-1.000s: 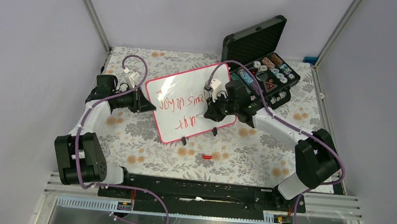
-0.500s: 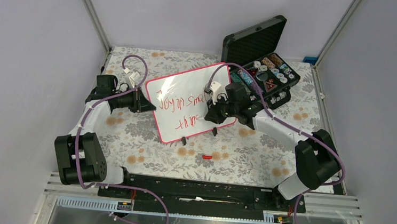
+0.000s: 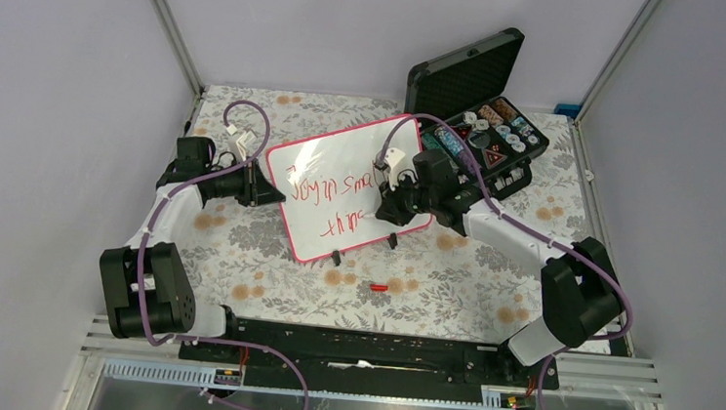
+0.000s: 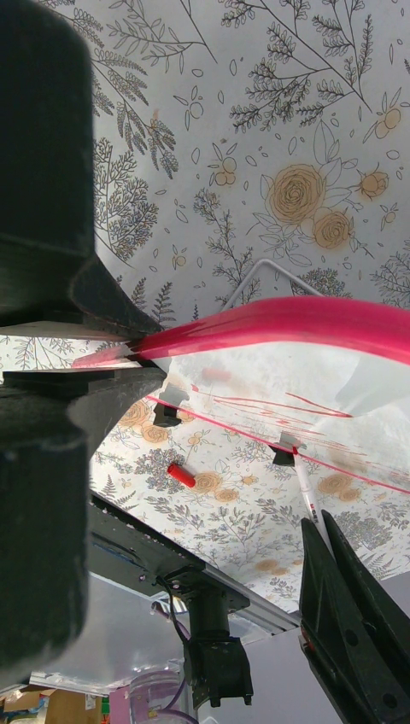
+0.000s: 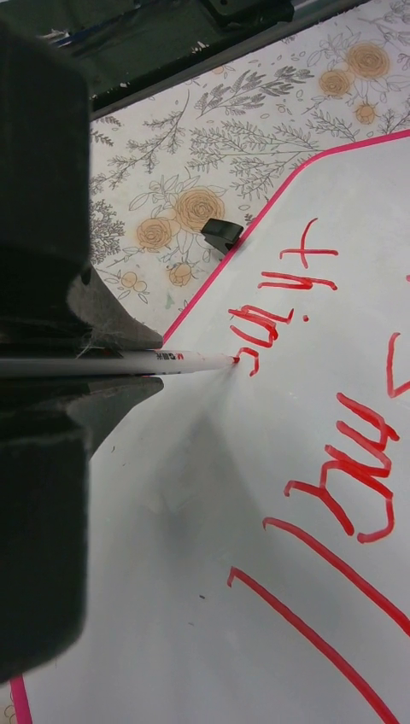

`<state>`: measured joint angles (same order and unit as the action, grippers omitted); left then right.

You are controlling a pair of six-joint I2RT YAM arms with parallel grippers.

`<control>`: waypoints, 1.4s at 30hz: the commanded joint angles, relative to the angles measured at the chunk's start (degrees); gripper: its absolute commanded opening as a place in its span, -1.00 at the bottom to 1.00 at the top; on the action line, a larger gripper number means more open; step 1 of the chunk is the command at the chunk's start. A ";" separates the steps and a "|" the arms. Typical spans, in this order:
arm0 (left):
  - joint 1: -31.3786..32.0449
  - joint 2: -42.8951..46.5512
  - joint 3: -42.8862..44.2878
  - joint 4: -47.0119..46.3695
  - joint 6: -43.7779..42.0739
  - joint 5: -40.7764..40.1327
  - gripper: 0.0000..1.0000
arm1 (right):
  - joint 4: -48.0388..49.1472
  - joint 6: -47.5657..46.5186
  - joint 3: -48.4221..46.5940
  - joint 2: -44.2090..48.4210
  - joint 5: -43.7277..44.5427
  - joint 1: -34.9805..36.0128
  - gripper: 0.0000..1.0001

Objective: Write a sentence on the whiteboard

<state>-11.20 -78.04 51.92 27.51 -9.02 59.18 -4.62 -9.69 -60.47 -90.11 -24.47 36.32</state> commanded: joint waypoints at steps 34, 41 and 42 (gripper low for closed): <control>-0.08 0.70 0.99 -1.23 -3.03 -1.61 -1.00 | 1.28 -1.08 3.53 1.42 0.22 0.98 -1.00; -0.15 0.78 1.08 -1.23 -2.95 -1.70 -1.00 | 1.99 -0.52 2.96 0.57 0.34 3.16 -1.00; -0.07 0.74 1.08 -1.18 -2.94 -1.65 -1.00 | 1.96 -0.50 2.46 0.41 0.45 3.43 -1.00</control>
<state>-11.20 -78.04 51.92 27.51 -9.15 59.20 -4.78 -9.82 -56.36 -90.11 -24.69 38.39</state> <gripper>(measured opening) 0.140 0.158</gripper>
